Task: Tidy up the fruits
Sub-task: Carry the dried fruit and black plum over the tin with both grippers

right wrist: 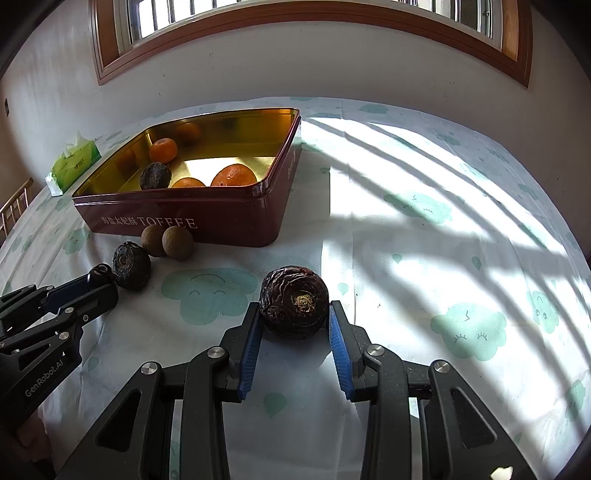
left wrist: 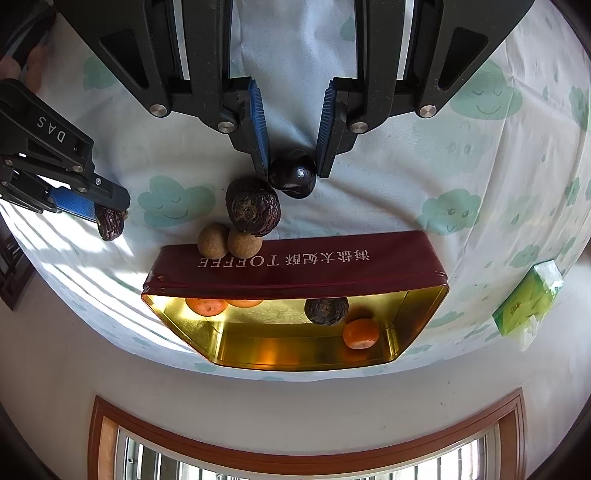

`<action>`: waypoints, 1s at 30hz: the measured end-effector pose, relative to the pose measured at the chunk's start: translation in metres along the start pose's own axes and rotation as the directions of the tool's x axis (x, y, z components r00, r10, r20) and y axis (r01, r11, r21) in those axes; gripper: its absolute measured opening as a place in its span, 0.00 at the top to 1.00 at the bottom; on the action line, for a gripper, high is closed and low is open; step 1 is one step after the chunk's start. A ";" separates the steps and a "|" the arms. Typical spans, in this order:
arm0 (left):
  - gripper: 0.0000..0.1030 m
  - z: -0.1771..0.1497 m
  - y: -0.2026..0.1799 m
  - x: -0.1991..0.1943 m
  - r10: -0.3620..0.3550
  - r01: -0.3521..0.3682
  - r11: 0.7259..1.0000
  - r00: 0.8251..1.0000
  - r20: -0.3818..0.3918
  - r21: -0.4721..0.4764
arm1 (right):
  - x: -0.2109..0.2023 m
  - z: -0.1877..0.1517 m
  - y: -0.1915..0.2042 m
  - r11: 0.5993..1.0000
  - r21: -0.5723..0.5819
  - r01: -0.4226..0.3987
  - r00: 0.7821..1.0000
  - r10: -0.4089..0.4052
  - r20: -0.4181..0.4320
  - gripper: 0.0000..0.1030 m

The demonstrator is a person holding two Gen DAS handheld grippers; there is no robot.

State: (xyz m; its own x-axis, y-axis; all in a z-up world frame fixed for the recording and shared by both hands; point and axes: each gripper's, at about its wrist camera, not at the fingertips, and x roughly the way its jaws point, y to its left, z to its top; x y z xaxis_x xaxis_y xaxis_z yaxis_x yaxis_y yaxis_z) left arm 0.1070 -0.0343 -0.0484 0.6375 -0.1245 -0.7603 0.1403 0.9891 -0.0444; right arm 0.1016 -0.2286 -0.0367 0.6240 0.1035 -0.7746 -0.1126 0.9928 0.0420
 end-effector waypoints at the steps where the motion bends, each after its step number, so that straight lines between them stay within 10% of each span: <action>1: 0.74 0.000 0.000 0.000 0.002 -0.002 1.000 1.000 0.001 -0.001 | 0.000 0.000 0.000 1.000 0.000 0.000 1.000 0.000 0.000 0.67; 30: 0.75 -0.012 -0.009 -0.014 0.010 -0.014 0.999 0.998 0.064 0.051 | 0.000 0.002 0.000 1.000 0.014 -0.001 1.000 0.001 0.003 0.68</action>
State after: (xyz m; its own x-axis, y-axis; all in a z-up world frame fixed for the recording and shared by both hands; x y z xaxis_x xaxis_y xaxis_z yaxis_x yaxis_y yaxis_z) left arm 0.0881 -0.0403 -0.0448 0.6864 -0.1192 -0.7174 0.1701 0.9854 -0.0010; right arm 0.1025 -0.2288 -0.0354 0.6261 0.1046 -0.7727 -0.1027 0.9934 0.0513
